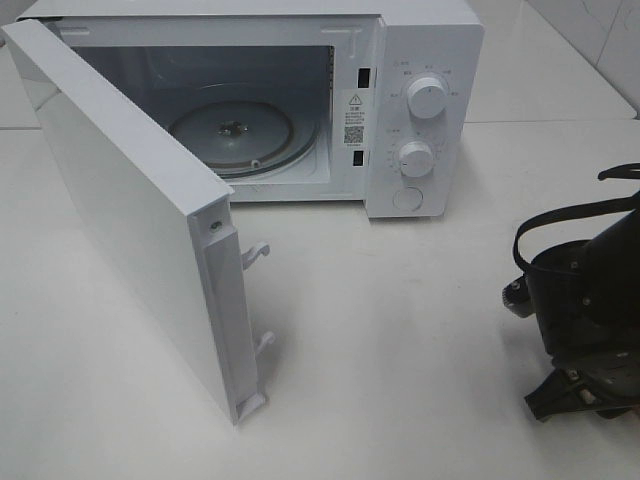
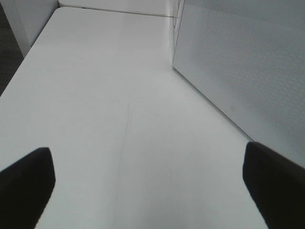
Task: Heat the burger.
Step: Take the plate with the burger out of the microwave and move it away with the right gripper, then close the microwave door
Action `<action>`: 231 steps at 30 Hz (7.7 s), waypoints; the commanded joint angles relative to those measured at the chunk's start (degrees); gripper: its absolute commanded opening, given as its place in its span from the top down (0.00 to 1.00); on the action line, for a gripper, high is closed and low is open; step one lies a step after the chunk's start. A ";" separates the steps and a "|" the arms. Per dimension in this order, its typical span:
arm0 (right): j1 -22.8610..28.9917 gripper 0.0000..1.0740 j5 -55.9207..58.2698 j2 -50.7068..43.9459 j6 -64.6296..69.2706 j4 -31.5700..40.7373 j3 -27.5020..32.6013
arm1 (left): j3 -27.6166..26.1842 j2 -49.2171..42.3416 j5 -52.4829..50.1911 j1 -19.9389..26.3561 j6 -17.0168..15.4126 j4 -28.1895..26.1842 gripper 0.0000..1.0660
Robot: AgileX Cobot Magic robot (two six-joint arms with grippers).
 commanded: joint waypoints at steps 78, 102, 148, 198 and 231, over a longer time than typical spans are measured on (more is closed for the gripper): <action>-14.04 0.29 11.63 -74.60 -66.75 48.64 -5.79 | 0.11 -0.86 -0.74 0.00 -0.29 -0.06 0.06; -27.56 0.29 12.03 -102.16 -68.93 51.51 2.29 | 0.11 -0.86 -0.74 0.00 -0.29 -0.06 0.06; -27.56 0.30 11.97 -106.51 -70.70 52.83 2.35 | 0.11 -0.74 -0.74 0.00 -0.29 -0.06 0.06; -27.56 0.30 11.97 -106.51 -70.70 52.83 2.35 | -0.06 29.97 -26.87 0.00 3.67 -4.30 1.00; -27.56 0.30 11.97 -106.51 -70.70 52.83 2.35 | 16.56 69.96 -100.61 -0.17 1.26 5.96 1.00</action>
